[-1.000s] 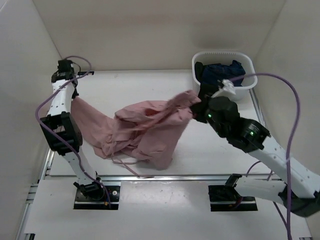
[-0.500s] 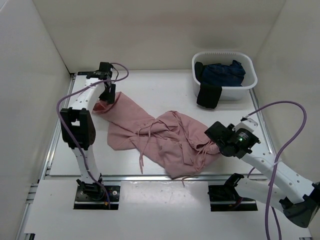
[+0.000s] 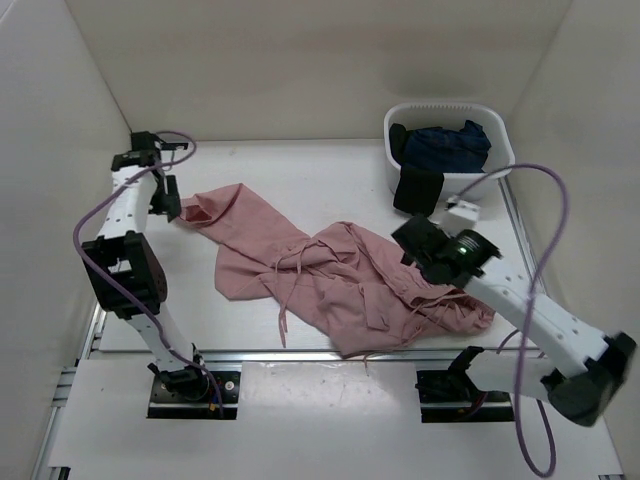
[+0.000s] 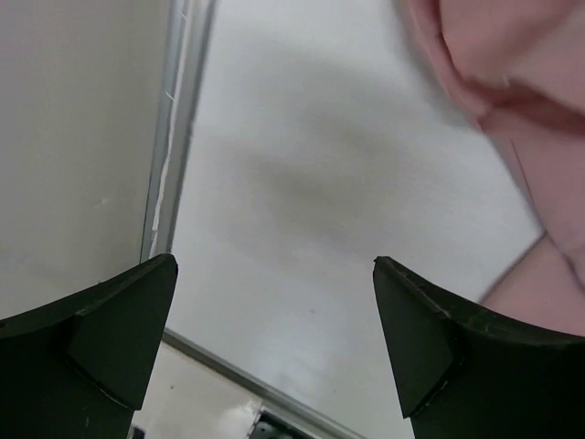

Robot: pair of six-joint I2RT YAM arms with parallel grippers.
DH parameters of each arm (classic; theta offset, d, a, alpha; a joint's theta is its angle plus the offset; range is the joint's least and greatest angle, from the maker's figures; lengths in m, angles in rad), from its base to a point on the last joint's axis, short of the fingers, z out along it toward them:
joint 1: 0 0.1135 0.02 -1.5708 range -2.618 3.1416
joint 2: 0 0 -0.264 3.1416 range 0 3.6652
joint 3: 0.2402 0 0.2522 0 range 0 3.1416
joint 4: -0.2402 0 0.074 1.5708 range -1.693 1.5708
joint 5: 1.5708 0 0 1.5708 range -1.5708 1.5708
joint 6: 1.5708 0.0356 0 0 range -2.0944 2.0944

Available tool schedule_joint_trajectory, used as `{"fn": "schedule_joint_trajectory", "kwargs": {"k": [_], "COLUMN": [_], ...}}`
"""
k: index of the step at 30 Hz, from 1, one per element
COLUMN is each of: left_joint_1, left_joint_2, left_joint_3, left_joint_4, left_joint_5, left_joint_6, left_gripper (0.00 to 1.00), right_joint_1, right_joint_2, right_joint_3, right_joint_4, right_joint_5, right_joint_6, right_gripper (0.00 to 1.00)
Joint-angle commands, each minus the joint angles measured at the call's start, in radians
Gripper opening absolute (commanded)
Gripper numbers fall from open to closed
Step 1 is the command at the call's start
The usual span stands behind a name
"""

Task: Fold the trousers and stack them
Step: Flatten the trousers out

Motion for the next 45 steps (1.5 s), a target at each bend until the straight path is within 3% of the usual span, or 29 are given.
{"fn": "schedule_joint_trajectory", "kwargs": {"k": [1,5,8,14,20,21,23,24,27,30,31,35,40,45], "left_joint_1": [0.071,0.081,0.081,0.027,0.004,0.004,0.004,0.004,0.004,0.013,0.024,0.094,0.234,0.306], "left_joint_2": [0.031,0.164,0.255,0.321,0.416,0.427,0.436,0.436,0.427,0.377,0.36,0.277,0.084,-0.038], "left_joint_3": [0.093,0.15,0.249,0.306,0.305,0.324,0.325,0.325,0.27,0.17,0.147,0.078,-0.084,-0.134], "left_joint_4": [0.021,0.021,0.009,0.021,0.043,0.043,0.072,0.072,0.084,0.113,0.124,0.136,0.147,0.132], "left_joint_5": [0.12,0.151,0.268,0.399,0.384,0.375,0.35,0.336,0.299,0.267,0.255,0.177,0.068,0.013], "left_joint_6": [-0.003,-0.003,-0.003,-0.003,-0.003,-0.003,-0.003,-0.003,-0.003,-0.003,-0.003,-0.003,-0.003,-0.003], "left_gripper": [1.0,1.0,1.0,1.0,0.98,0.83,0.63,0.37,0.14,0.14,0.14,0.14,0.14,0.15], "right_joint_1": [-0.001,-0.053,-0.093,-0.126,-0.136,-0.149,-0.162,-0.172,-0.217,-0.251,-0.251,-0.251,-0.251,-0.251], "right_joint_2": [0.158,0.242,0.261,0.261,0.331,0.345,0.364,0.364,0.364,0.355,0.355,0.293,0.129,0.011], "right_joint_3": [0.034,-0.036,-0.079,-0.162,-0.211,-0.211,-0.211,-0.211,-0.211,-0.223,-0.223,-0.179,-0.004,0.08], "right_joint_4": [0.125,0.22,0.269,0.303,0.346,0.346,0.346,0.36,0.371,0.371,0.371,0.27,0.086,-0.045], "right_joint_5": [-0.086,-0.271,-0.363,-0.465,-0.479,-0.445,-0.402,-0.384,-0.387,-0.406,-0.407,-0.324,-0.261,-0.264], "right_joint_6": [-0.255,-0.36,-0.372,-0.392,-0.392,-0.375,-0.365,-0.365,-0.355,-0.355,-0.355,-0.332,-0.308,-0.331], "right_gripper": [0.94,0.99,0.99,0.96,0.97,0.99,0.99,0.96,0.82,0.54,0.34,0.01,0.0,0.0]}}
